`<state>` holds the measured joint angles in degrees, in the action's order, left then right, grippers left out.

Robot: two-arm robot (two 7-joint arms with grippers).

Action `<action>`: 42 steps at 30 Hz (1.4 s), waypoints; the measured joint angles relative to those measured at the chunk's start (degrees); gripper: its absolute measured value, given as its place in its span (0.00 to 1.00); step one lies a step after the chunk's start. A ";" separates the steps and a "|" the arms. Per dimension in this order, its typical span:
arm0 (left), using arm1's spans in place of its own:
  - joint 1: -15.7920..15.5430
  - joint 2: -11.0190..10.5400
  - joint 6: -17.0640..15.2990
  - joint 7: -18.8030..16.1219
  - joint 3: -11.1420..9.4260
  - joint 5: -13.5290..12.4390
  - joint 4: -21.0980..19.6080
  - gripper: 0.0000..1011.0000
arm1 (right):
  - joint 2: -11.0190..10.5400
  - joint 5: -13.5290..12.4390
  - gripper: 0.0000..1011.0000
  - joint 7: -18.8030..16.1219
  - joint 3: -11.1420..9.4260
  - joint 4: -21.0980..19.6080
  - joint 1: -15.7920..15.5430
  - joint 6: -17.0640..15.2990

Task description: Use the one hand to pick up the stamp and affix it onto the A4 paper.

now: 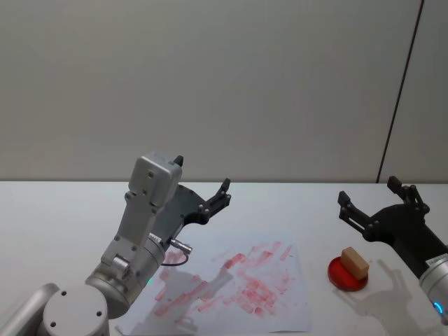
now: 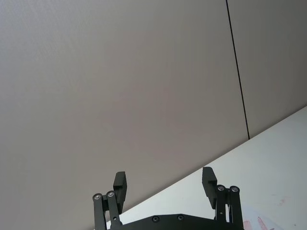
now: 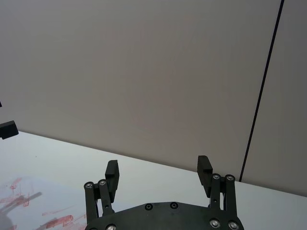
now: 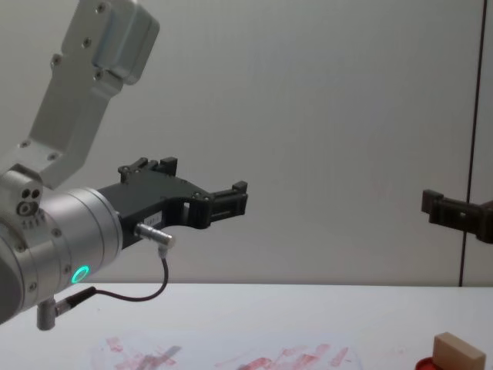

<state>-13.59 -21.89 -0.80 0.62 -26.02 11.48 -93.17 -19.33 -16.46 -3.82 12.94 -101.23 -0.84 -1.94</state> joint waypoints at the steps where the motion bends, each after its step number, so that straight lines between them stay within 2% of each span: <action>1: 0.00 0.00 0.00 0.00 0.00 0.00 0.00 0.99 | 0.00 0.00 0.99 0.00 0.00 0.00 0.00 0.00; 26: 0.00 0.00 0.00 0.00 0.00 0.00 0.00 0.99 | 0.08 -0.03 0.99 -0.29 -0.07 0.36 0.21 -0.36; 42: 0.00 0.00 0.00 0.00 0.00 0.00 0.00 0.99 | -0.03 -0.01 0.99 -5.04 -0.35 4.74 2.25 -4.98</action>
<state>-13.59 -21.90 -0.80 0.62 -26.02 11.48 -93.17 -19.37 -16.48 -8.86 12.59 -96.49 1.41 -6.92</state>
